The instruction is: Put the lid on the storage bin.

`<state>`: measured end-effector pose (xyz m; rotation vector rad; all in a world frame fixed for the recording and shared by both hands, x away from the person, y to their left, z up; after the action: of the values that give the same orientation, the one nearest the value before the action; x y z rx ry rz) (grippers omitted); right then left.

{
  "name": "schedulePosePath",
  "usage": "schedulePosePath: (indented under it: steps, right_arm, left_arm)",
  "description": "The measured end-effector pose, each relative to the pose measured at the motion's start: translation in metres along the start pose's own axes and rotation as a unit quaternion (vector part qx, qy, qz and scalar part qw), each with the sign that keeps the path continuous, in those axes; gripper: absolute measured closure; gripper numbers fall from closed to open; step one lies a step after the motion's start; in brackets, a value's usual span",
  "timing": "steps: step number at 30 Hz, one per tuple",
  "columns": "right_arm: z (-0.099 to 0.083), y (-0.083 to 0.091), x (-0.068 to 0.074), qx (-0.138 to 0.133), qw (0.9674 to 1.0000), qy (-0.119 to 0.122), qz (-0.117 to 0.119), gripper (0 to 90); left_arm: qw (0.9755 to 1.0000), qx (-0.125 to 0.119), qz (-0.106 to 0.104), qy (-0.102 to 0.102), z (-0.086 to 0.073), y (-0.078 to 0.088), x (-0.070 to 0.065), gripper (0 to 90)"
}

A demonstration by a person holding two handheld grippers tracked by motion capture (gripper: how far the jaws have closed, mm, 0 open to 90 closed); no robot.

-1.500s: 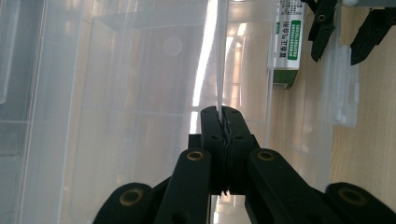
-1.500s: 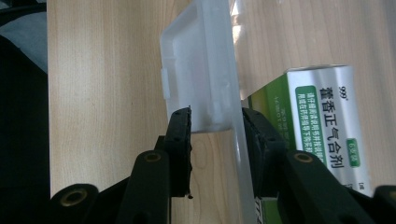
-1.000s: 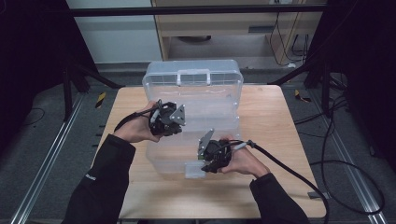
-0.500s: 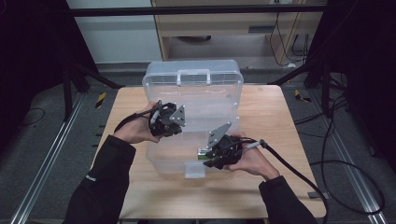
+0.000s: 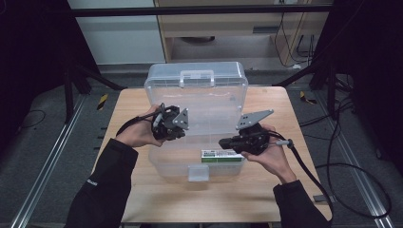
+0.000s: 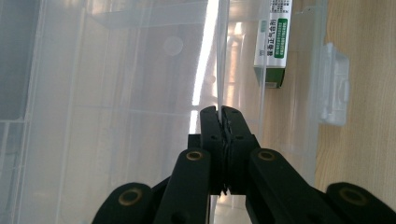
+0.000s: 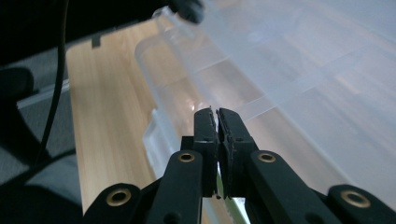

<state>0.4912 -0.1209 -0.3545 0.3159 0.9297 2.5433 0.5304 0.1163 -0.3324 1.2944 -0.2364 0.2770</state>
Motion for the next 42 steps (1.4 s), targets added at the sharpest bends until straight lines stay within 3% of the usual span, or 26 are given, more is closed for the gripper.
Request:
schedulePosePath:
  steps: [7, 11, 16, 20, 27, 33, 42]
  right_arm:
    - [0.007, 0.016, -0.013, -0.065, 0.9965, -0.045, -0.028, 90.0]
    - [0.009, 0.019, -0.022, -0.079, 0.9938, -0.062, -0.046, 90.0]
    - [0.010, 0.025, -0.035, -0.119, 0.9855, -0.090, -0.080, 90.0]
    - [0.010, 0.027, -0.048, -0.127, 0.9802, -0.107, -0.107, 90.0]
    - [0.012, 0.027, -0.066, -0.133, 0.9740, -0.134, -0.125, 90.0]
    - [0.010, 0.026, -0.078, -0.130, 0.9712, -0.147, -0.135, 90.0]
    - [0.004, 0.025, -0.087, -0.123, 0.9699, -0.159, -0.137, 90.0]
  left_arm:
    - [1.0000, 0.003, 0.000, -0.001, 0.000, 0.000, -0.001, 88.2]
    - [1.0000, 0.002, 0.000, -0.001, 0.000, 0.000, -0.001, 88.2]
    - [1.0000, 0.002, -0.002, -0.001, 0.000, -0.001, -0.002, 88.3]
    - [1.0000, 0.003, -0.004, -0.001, 0.000, -0.001, -0.003, 88.2]
    - [1.0000, 0.005, -0.005, 0.000, 0.000, -0.001, -0.005, 88.2]
    - [0.9999, 0.008, -0.008, 0.001, 0.000, -0.002, -0.007, 88.1]
    - [0.9999, 0.008, -0.014, 0.002, 0.000, -0.003, -0.010, 88.0]
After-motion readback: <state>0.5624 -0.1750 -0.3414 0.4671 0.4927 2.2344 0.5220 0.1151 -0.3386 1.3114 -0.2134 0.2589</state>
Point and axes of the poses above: each handheld gripper's, and its own axes: y roughly backward along the jaws, z roughly out of its top, x roughly to its left, the point moved 3 cm from there along -y, roughly forward along the jaws, and after that the axes turned 6 degrees about x, right-handed, at the moved point
